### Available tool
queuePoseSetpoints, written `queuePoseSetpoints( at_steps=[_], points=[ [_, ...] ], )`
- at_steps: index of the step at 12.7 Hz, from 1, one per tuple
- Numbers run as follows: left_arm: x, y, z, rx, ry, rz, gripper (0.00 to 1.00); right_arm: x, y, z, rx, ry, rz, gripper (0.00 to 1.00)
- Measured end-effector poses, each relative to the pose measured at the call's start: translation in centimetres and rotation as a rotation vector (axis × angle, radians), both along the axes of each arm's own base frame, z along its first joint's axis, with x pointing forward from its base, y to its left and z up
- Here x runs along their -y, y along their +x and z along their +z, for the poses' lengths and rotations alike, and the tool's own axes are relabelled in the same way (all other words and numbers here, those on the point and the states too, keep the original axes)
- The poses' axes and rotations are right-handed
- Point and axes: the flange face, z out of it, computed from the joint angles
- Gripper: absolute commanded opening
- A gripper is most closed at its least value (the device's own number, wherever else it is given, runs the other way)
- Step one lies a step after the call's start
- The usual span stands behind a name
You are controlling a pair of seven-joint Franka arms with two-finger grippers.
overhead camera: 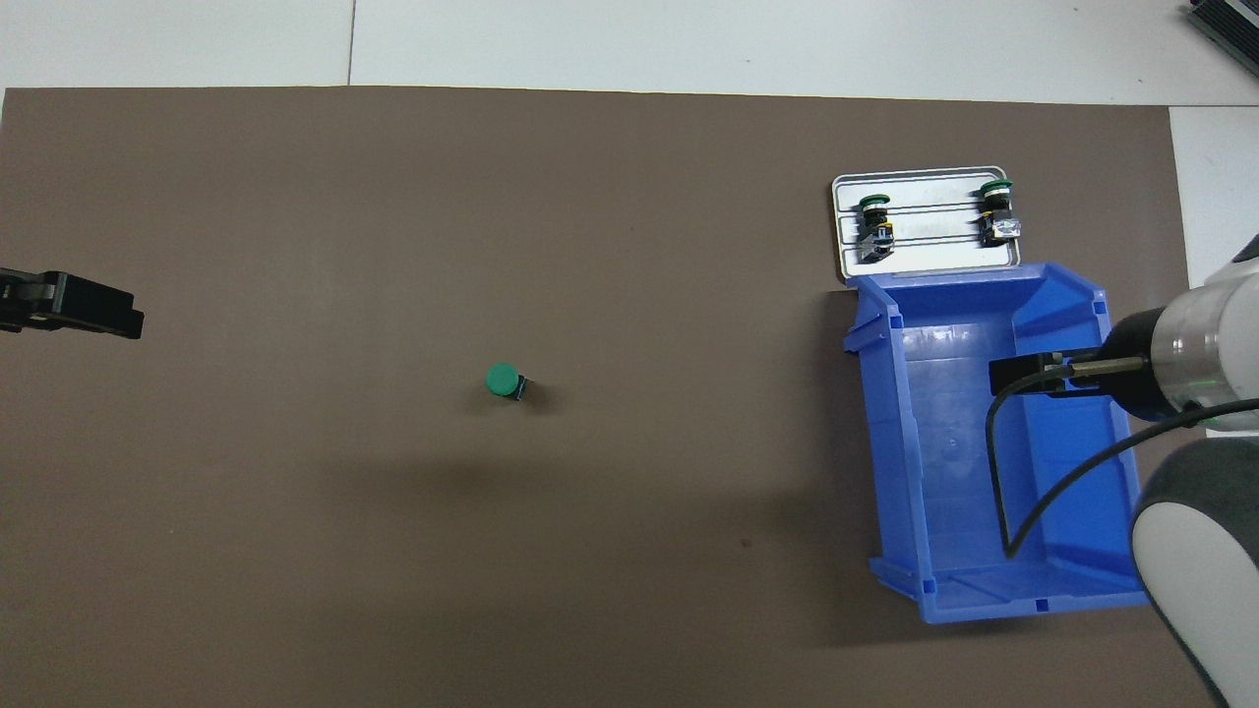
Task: Place and press button with both arms
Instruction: 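Move the right gripper over the button and press down on it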
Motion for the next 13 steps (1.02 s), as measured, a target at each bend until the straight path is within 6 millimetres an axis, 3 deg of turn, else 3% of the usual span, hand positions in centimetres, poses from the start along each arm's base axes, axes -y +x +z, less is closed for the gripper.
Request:
queuePoseSetpoints(
  at_steps=[4,6,9,12,13],
  points=[
    [0.0,0.0,0.0,0.000,0.000,0.000,1.00,-0.2,0.0,0.3,0.009,0.000,0.005,0.98],
    [0.0,0.0,0.0,0.000,0.000,0.000,1.00,-2.9,-0.2,0.6,0.025,0.003,0.036,0.98],
    [0.0,0.0,0.0,0.000,0.000,0.000,1.00,-14.5,-1.1,1.9,0.062,0.036,0.029,0.95],
    [0.0,0.0,0.0,0.000,0.000,0.000,1.00,-21.7,-0.7,1.0,0.072,0.066,0.046,0.91],
    [0.0,0.0,0.0,0.000,0.000,0.000,1.00,-25.4,-0.9,0.4,0.069,0.079,0.015,0.91]
  ],
)
